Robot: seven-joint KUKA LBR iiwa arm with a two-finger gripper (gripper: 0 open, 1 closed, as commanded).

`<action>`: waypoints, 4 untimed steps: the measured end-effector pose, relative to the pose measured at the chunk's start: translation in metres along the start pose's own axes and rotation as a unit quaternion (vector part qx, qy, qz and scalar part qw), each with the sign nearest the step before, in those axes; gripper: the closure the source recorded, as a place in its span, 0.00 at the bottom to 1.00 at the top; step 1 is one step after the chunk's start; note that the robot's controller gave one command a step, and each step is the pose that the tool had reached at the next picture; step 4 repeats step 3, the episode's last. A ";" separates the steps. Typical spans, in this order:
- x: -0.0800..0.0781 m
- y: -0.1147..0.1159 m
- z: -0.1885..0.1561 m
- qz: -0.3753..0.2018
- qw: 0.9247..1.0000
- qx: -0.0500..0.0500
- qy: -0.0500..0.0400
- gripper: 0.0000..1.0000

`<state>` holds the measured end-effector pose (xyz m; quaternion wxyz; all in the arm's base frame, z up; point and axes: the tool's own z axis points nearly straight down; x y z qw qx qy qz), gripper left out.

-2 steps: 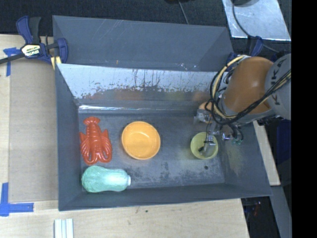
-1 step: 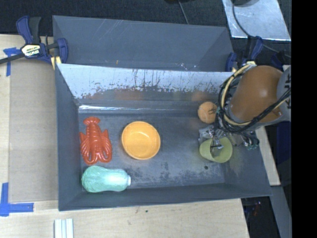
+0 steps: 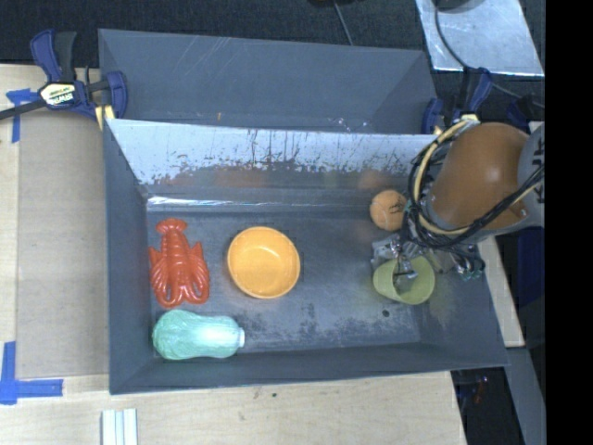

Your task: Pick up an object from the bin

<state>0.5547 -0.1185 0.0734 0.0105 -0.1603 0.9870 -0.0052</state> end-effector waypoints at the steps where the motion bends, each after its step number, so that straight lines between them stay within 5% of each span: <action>1: 0.007 -0.007 -0.015 0.000 1.000 0.002 -0.003 1.00; 2: -0.001 -0.011 -0.006 0.001 1.000 0.001 -0.002 1.00; 3: -0.008 -0.006 -0.125 -0.012 1.000 0.001 -0.002 1.00; 4: -0.008 -0.006 -0.125 -0.012 1.000 0.001 -0.002 1.00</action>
Offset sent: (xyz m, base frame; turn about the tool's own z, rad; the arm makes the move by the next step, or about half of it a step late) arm 0.0039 -0.0097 0.0063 -0.0011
